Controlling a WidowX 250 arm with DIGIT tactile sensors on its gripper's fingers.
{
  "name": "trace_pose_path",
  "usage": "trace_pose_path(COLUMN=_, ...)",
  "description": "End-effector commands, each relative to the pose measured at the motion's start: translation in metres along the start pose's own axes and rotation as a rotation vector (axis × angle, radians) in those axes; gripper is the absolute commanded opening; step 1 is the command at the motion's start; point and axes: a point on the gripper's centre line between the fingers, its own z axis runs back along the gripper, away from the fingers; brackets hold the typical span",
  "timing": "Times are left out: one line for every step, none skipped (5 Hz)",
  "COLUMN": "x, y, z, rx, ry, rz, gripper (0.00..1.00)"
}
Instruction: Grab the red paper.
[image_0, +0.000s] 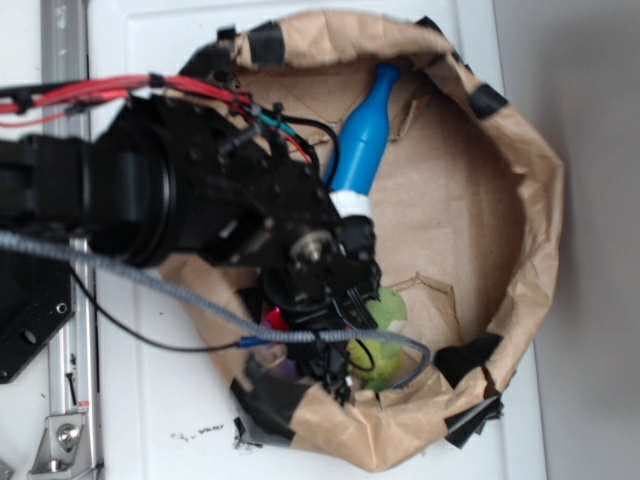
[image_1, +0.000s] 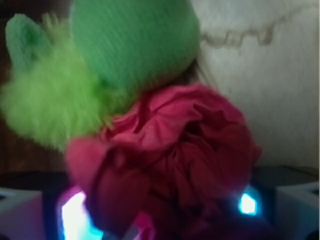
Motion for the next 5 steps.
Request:
trace_pose_path(x=0.040, y=0.025, z=0.054, rx=0.175, ry=-0.346, rz=0.064, gripper=0.00)
trace_pose_path(x=0.054, y=0.032, z=0.116, rx=0.331, ry=-0.528, rz=0.161, gripper=0.00)
trace_pose_path(x=0.054, y=0.038, z=0.151, rx=0.309, ry=-0.551, rz=0.240, gripper=0.00)
trace_pose_path(x=0.050, y=0.031, z=0.161, rx=0.190, ry=-0.497, rz=0.263, gripper=0.00)
trace_pose_path(x=0.043, y=0.024, z=0.157, rx=0.113, ry=-0.419, rz=0.260, gripper=0.00)
